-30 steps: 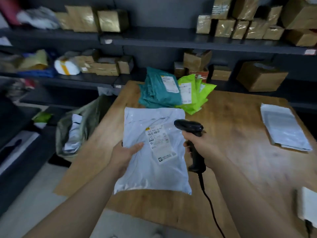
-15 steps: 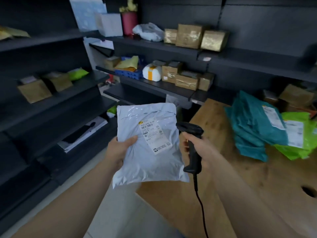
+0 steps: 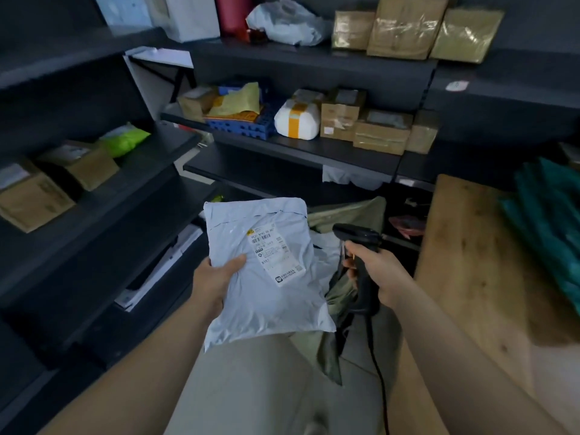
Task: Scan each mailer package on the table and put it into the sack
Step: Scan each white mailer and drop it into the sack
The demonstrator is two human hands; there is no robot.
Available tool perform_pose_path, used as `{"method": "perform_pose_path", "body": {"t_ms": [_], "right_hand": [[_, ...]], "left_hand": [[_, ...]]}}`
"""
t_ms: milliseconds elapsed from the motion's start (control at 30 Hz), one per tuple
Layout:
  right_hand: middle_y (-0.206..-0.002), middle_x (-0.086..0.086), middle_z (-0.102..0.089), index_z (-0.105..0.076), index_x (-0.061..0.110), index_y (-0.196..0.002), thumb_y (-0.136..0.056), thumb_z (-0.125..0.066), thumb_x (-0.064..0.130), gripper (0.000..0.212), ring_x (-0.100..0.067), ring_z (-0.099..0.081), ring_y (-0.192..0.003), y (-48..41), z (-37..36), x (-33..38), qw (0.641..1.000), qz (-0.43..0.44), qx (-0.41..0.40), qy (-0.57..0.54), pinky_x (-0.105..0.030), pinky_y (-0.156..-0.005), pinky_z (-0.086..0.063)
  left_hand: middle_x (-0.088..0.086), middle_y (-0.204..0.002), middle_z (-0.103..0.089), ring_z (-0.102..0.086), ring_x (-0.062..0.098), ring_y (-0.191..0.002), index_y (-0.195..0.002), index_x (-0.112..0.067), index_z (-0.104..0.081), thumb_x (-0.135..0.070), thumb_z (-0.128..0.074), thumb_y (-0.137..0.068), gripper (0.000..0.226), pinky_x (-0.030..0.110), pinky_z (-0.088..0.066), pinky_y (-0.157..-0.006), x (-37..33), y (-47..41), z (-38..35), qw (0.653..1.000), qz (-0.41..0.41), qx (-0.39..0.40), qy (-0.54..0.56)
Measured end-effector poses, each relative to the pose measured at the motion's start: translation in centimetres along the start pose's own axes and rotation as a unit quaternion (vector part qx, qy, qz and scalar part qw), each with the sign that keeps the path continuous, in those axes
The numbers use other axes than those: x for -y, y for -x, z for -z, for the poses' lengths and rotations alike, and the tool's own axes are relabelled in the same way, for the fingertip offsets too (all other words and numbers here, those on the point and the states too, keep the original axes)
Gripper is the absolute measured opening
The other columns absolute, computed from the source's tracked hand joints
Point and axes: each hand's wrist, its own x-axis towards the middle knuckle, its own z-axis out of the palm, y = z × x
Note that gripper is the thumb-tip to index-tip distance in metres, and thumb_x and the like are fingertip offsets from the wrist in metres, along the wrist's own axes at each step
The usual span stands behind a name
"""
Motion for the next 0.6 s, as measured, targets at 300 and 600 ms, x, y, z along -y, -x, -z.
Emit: {"method": "perform_pose_path", "body": {"t_ms": [300,600], "right_hand": [[-0.07,-0.008,-0.063,-0.066,0.01,-0.082,-0.09,-0.07,0.028,0.021,-0.02,-0.055,-0.057,-13.0,0.0,3.3,0.996,-0.015,-0.076,-0.041,-0.031,-0.055,-0.045],[-0.072,-0.007,-0.064,-0.064,0.01,-0.084,-0.088,-0.071,0.03,0.021,-0.018,-0.055,-0.057,-21.1,0.2,1.7,0.986,-0.059,-0.137,-0.072,-0.031,-0.054,-0.044]], "left_hand": [[0.005,-0.107,-0.067,-0.065,0.018,-0.088,-0.116,-0.009,-0.06,-0.019,-0.082,-0.075,0.048,0.034,-0.053,-0.079,0.1,-14.6,-9.9,0.995,-0.015,0.056,-0.076],[0.004,-0.112,-0.067,-0.065,0.025,-0.099,-0.125,-0.014,-0.056,-0.025,-0.085,-0.07,0.063,0.042,-0.054,-0.089,5.4,-25.0,-16.2,0.974,0.046,0.14,-0.169]]}}
